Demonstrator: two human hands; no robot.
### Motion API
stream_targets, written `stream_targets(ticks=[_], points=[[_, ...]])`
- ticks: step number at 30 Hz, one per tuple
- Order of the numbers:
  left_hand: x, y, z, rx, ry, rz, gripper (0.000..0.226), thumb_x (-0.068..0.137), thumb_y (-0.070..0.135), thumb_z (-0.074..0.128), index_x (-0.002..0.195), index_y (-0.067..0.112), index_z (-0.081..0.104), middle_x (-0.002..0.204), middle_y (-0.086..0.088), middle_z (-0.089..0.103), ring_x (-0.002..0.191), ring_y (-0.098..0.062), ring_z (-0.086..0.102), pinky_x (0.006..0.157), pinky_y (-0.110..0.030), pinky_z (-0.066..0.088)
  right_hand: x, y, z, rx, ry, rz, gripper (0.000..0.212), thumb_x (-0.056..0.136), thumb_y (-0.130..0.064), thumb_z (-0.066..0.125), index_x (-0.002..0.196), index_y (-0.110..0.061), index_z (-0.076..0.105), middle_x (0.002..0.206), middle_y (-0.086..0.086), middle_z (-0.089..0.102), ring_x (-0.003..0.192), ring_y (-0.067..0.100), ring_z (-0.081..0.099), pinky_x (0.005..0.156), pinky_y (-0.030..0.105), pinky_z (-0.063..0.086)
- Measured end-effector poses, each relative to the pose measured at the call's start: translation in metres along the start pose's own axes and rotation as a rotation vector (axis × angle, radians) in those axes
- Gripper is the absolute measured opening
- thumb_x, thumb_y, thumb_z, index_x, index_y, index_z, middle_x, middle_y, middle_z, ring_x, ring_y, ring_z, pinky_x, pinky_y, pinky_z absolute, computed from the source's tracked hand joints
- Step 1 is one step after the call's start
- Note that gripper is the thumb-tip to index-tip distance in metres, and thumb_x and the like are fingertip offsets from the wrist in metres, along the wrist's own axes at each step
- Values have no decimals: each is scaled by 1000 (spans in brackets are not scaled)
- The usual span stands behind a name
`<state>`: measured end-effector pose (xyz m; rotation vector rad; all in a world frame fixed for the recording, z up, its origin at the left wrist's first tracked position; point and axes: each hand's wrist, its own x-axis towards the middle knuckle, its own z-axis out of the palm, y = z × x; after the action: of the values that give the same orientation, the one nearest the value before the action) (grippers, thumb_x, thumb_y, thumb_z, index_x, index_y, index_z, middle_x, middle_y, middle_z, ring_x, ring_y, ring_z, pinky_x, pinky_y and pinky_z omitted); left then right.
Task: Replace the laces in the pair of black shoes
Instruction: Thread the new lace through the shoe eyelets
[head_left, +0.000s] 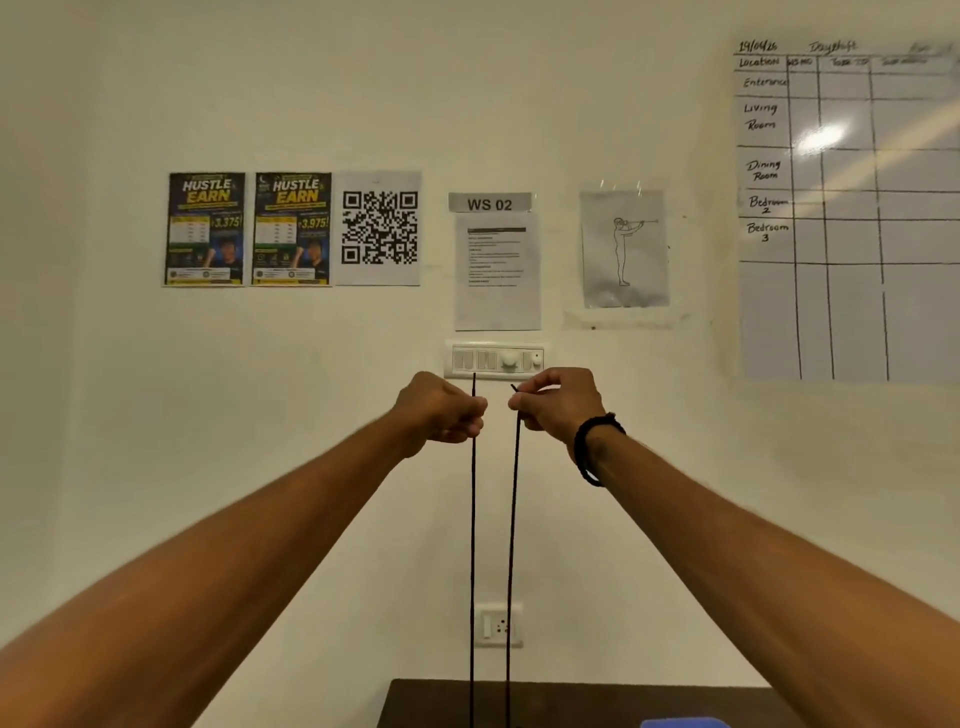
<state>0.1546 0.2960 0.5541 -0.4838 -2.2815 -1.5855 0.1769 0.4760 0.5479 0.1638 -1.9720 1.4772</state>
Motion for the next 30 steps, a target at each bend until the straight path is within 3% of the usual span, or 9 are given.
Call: stream_targets(ticks=[4,12,16,20,23,24,26,28,30], points=[[5,2,6,241,37,182,18,90,25,80,92,7,80,81,-8,77,67,-13,73,58,-21,55,7,-6,7,15,8,22,6,87,-7,77,84,-7,73,86,6,72,83,23,72,81,38,63],[9,12,15,248,6,240,17,93,19,76,90,2,78,86,-13,76,64,-11,73,58,-21,58,12,-3,16,23,-6,22,2,93,-8,69,93,-6,71,95,11,74,90,26,73,77,37,63],[0,-7,23,95,145,125,6,87,10,78,84,5,77,75,-14,75,67,-18,76,71,-35,66,-5,13,13,-42,-82,27,4,100,-12,59,104,-11,60,87,11,76,74,23,74,75,40,61],[-4,-54,27,-150,418,-53,13,91,8,71,78,5,73,72,-13,74,62,-18,76,68,-38,66,-28,54,6,-127,-151,53,7,95,-9,69,98,-2,69,80,16,74,60,20,66,66,37,64],[-22,-121,39,-79,549,-180,24,93,14,66,116,10,70,110,-6,70,96,-21,72,89,-38,61,-58,121,3,-210,-203,151,5,94,-7,70,92,-4,74,83,15,75,66,19,68,67,32,63],[-33,-144,46,5,537,-217,43,95,18,65,137,16,57,124,-5,60,110,-22,62,97,-37,55,-68,142,2,-208,-214,187,5,94,-4,70,93,-3,75,84,15,76,68,21,70,67,32,62],[-67,-192,62,250,444,-269,60,97,27,66,150,24,38,140,-12,47,127,-30,48,103,-43,46,-96,189,-1,-184,-236,281,11,93,2,67,102,1,74,88,17,76,72,23,71,66,31,61],[-100,-240,83,468,236,-187,44,95,32,68,136,24,55,134,-11,58,126,-28,54,101,-41,46,-124,230,-1,-151,-240,351,17,93,3,66,110,1,71,90,15,77,72,24,74,65,32,60],[-133,-285,104,560,-141,-159,20,94,29,70,112,22,74,114,-3,74,107,-19,69,98,-34,53,-155,262,-3,-127,-231,419,16,94,0,68,110,-4,68,91,11,78,74,24,77,66,33,62]])
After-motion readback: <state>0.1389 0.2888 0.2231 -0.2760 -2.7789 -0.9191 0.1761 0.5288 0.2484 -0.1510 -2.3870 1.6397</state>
